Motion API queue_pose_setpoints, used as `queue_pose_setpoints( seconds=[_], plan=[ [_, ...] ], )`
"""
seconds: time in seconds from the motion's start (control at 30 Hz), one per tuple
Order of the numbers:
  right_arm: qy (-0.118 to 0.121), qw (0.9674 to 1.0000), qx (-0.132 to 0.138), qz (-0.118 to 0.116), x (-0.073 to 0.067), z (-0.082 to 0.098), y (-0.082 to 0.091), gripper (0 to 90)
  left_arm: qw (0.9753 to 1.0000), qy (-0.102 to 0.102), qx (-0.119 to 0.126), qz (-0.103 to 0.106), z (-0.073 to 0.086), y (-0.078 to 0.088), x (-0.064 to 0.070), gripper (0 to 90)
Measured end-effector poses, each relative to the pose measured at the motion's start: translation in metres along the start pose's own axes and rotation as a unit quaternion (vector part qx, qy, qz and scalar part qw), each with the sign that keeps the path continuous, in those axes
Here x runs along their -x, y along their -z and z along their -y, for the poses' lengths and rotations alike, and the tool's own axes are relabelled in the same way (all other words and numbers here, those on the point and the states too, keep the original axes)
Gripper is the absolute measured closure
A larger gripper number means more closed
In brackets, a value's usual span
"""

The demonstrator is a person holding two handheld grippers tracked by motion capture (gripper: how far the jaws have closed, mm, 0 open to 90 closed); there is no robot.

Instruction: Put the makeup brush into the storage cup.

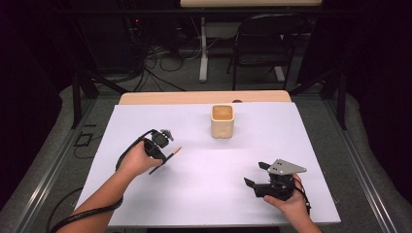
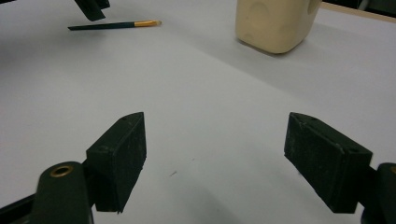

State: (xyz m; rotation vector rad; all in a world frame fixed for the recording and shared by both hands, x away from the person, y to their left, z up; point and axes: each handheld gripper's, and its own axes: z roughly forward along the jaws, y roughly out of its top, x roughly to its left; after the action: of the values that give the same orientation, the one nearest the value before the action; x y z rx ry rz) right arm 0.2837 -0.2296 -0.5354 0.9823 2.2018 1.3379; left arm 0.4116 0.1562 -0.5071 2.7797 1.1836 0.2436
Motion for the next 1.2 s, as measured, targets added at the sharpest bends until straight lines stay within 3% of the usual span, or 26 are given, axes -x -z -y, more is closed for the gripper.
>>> queue_pose_setpoints(
  seconds=[0.43,0.57,1.2],
  plan=[
    [0.000,1.0000,-0.002,-0.001,0.000,0.000,0.000,20.6,1.0000,0.010,0.002,0.000,-0.008,-0.001,0.001,54.5],
    [0.000,1.0000,0.000,-0.001,0.000,0.000,0.000,20.7,1.0000,0.004,-0.003,-0.005,-0.010,-0.001,0.002,54.5],
    [0.000,1.0000,-0.002,-0.002,0.000,0.000,0.000,20.9,0.9998,0.009,-0.014,0.007,-0.016,-0.006,0.002,68.6]
  ],
)
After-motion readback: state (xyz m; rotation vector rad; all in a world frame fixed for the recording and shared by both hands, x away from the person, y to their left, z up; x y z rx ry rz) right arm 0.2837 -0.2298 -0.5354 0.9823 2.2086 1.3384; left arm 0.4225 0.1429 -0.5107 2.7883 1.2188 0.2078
